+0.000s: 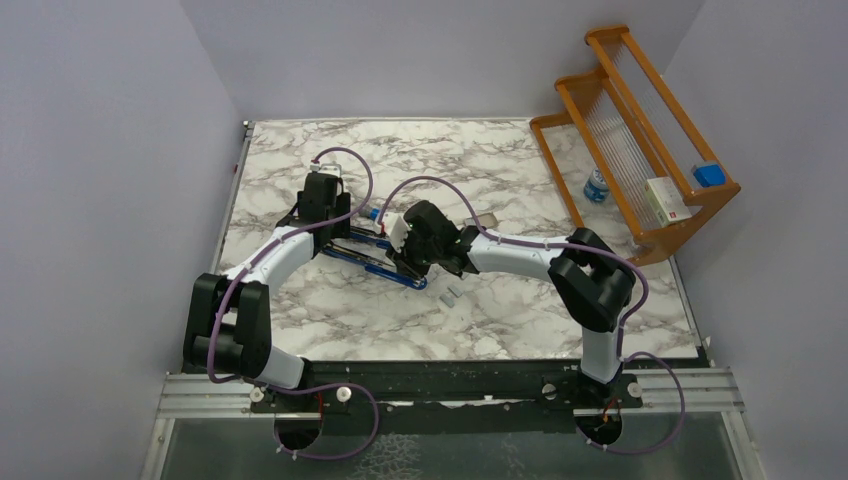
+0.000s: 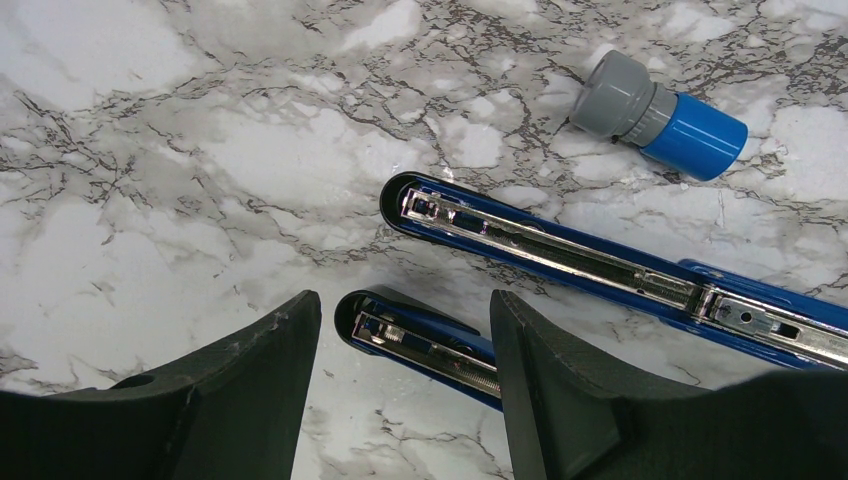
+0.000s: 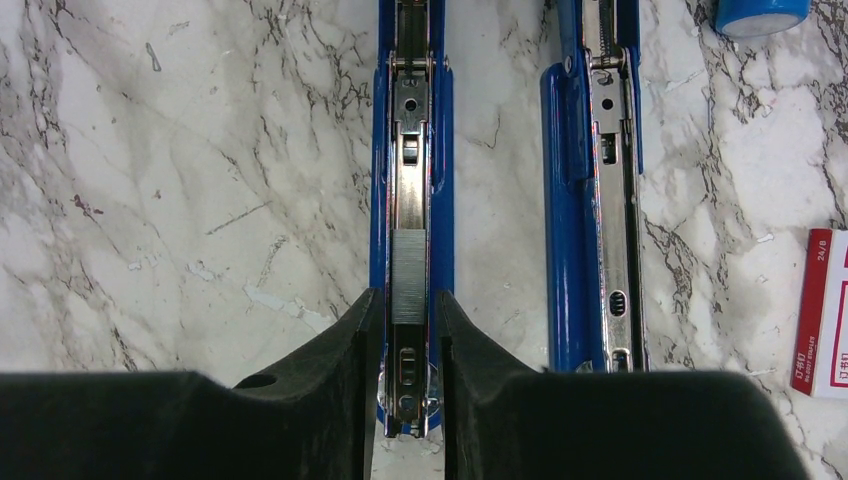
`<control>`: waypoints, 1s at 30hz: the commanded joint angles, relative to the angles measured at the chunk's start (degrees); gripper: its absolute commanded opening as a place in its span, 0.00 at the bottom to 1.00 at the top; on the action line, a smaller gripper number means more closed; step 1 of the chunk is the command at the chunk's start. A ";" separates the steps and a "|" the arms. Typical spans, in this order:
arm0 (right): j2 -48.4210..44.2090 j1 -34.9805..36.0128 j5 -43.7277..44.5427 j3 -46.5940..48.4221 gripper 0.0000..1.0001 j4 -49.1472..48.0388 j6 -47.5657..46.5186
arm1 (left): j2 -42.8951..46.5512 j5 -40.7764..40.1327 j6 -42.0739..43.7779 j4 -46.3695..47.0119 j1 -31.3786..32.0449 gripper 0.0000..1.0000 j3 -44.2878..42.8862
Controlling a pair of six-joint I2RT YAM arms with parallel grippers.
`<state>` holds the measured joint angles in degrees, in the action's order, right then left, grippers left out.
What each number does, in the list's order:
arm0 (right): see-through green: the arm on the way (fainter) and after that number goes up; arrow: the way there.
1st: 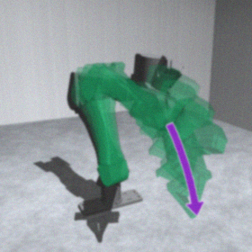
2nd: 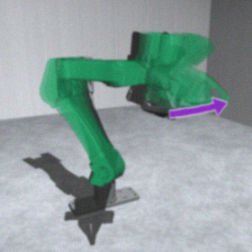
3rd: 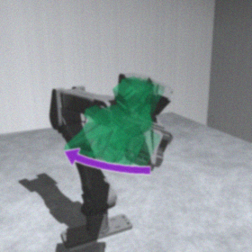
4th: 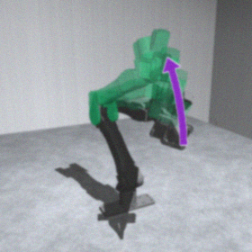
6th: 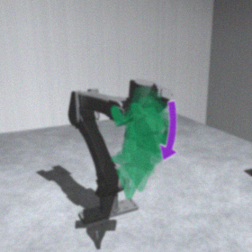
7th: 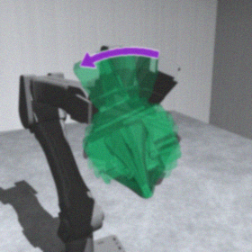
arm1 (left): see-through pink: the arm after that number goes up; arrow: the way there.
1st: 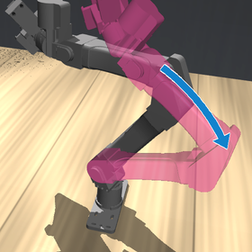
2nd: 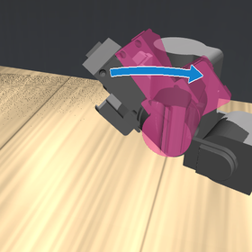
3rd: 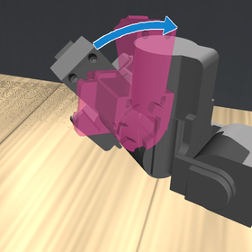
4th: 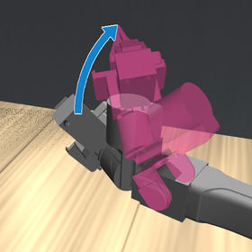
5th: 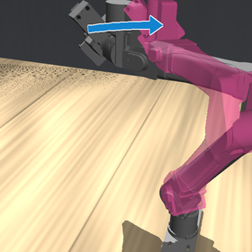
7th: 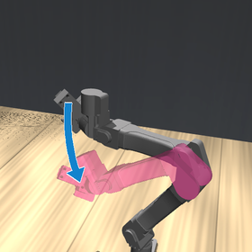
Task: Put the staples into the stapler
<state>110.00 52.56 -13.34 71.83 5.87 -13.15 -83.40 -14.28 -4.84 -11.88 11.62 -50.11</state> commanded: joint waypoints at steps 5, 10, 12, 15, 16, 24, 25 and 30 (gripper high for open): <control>-1.65 0.44 -0.30 -0.79 0.29 -2.72 0.96 | 1.29 1.37 0.60 1.16 -0.45 0.66 0.71; -3.11 0.44 2.11 -1.51 0.29 -6.77 3.53 | 1.38 1.36 0.61 1.16 -0.54 0.66 0.65; -1.77 0.37 2.65 -0.66 0.29 -6.45 3.64 | 1.45 1.34 0.62 1.15 -0.54 0.65 0.61; -0.21 0.36 3.79 0.20 0.29 -6.24 4.16 | 1.63 1.28 0.62 1.11 -0.54 0.66 0.65; 0.24 0.28 4.03 0.50 0.30 -6.22 4.18 | 1.63 1.23 0.62 1.15 -0.54 0.65 0.71; 2.89 -0.18 3.16 2.14 0.29 -6.04 4.62 | 1.65 1.34 0.62 1.13 -0.54 0.66 0.68; 3.25 -0.22 3.08 2.31 0.29 -5.95 4.54 | 1.62 1.31 0.62 1.15 -0.54 0.66 0.65; 4.20 -0.21 3.04 2.58 0.29 -5.68 4.22 | 1.46 1.44 0.60 1.18 -0.63 0.66 0.70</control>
<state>112.64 52.42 -11.11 72.64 0.99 -9.04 -83.37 -14.26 -4.84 -11.88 11.55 -50.11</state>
